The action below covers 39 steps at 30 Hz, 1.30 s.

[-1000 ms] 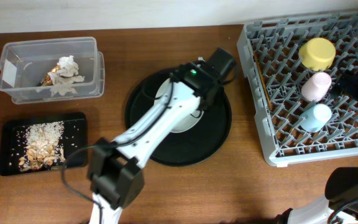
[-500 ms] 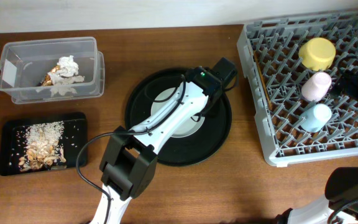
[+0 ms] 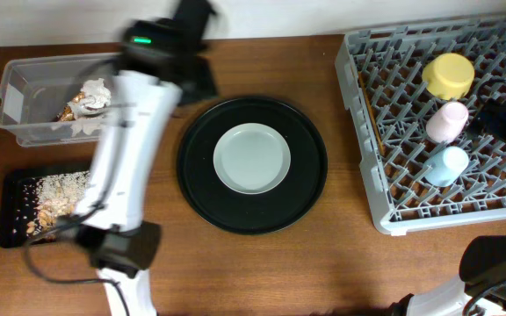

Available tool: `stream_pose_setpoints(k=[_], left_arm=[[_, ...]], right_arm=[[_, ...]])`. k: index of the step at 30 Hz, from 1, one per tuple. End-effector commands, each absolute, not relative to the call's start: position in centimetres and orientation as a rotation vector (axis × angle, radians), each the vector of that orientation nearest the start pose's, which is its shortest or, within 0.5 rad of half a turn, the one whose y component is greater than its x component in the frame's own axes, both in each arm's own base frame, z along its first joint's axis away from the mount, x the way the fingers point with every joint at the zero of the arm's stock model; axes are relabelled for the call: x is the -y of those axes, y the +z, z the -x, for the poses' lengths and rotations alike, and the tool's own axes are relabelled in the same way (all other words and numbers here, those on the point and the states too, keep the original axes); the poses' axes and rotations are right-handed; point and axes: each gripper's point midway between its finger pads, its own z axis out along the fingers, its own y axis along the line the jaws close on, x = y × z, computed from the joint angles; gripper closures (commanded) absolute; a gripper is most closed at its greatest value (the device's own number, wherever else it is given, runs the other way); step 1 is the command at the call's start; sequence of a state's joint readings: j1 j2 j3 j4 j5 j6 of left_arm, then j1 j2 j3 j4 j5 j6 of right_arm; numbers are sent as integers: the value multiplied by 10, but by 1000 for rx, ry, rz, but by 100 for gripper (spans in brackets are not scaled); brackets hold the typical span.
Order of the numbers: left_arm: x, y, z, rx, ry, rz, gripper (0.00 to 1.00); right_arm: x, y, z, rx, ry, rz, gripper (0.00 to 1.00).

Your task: Sort waste into correct bins and load items into the dishwasher rack

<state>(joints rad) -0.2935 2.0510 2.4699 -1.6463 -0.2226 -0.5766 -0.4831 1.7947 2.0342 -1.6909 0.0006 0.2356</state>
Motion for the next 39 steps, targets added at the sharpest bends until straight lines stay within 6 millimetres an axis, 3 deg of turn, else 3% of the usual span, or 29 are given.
stream_pose_setpoints(k=[1,4,6,9,12,14,18,24,31,33,36,39], left_arm=[[18,286,-411,-2660,148,635,1],[-25,286,-410,-2628,178,774,1],[-53,286,-408,-2603,198,864,1],[-85,286,-402,-2572,219,967,1],[-106,286,-397,-2548,233,1037,1],[-116,286,-395,-2536,240,1069,1],[-121,286,-393,-2530,243,1086,1],[-121,286,-393,-2530,243,1086,1],[-121,286,-393,-2530,243,1086,1],[-121,286,-393,-2530,243,1086,1],[-121,286,-393,-2530,243,1086,1],[-121,286,-393,-2530,243,1086,1]], right_arm=[[156,244,-292,-2823,-40,-1078,2],[153,245,-304,-2780,25,-1070,2],[142,249,-324,-2721,173,-1027,2],[125,254,-334,-2696,343,-996,2],[108,259,-339,-2679,493,-974,2],[81,268,-348,-2649,704,-902,2],[37,266,-355,-2735,740,-662,2],[-46,246,-353,-2926,480,-233,1],[-160,254,-368,-2785,501,245,1],[-181,254,-369,-2757,509,315,0],[-191,236,-376,-2768,378,358,0],[-192,206,-386,-2845,266,168,2]])
